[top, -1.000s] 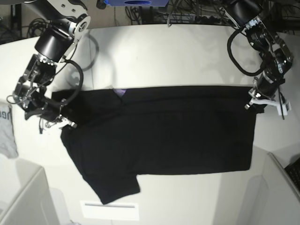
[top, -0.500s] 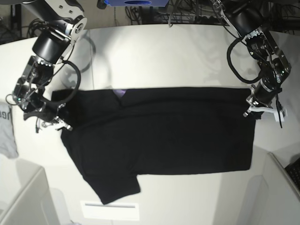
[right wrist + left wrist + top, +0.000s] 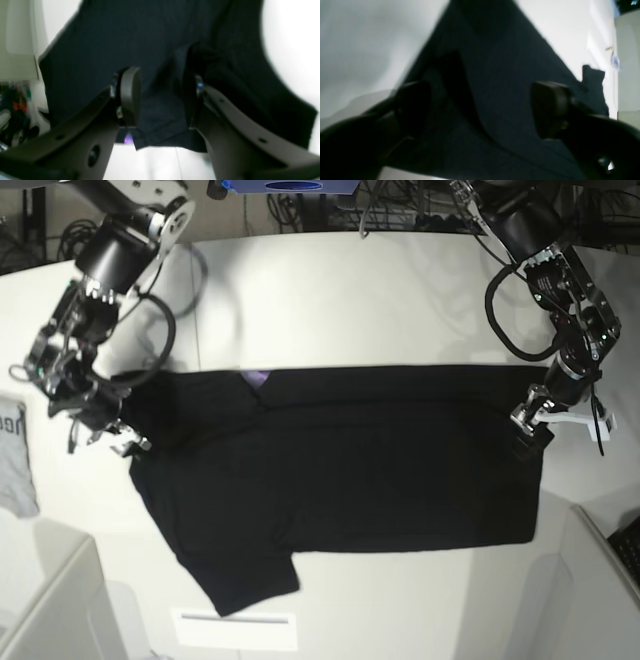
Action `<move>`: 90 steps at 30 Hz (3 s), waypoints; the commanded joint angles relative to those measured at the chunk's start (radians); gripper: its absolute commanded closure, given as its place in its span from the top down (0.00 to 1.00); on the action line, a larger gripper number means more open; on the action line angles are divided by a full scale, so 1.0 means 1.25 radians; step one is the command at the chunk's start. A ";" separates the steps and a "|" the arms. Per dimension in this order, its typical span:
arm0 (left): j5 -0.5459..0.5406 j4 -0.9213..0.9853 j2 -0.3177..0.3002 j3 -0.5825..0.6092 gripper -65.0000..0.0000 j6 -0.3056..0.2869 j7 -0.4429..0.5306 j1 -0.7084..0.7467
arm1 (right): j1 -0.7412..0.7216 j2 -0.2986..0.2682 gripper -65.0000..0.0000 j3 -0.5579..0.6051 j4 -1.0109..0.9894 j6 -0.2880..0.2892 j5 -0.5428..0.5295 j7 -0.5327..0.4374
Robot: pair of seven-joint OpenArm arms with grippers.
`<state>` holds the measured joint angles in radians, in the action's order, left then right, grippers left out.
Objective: Fold the T-shirt properly
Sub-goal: 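Lift the shirt shoulders with both grippers and pull toward the robot, then drag the shirt by its shoulders with both grippers, then release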
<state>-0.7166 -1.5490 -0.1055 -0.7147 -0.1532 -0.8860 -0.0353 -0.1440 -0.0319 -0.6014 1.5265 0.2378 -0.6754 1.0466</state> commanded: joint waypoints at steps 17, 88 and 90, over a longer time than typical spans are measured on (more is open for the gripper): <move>-0.015 -0.098 0.080 -0.197 1.00 -0.130 0.017 0.230 | 0.198 0.126 0.41 -0.244 0.090 -0.137 -0.063 -0.076; 0.089 -0.129 0.037 -0.117 0.00 -0.135 0.010 0.375 | 0.359 0.095 0.00 -0.261 0.168 -0.139 -0.110 -0.009; 0.089 -0.142 0.037 -0.117 0.00 -0.135 0.010 0.392 | 0.387 0.096 0.00 -0.258 0.184 -0.139 -0.124 -0.007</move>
<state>-0.5983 -1.7061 -0.0456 -0.8555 -0.3180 -0.8864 0.4458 0.3412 0.0990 -0.9230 1.7378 0.0601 -0.8154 1.0481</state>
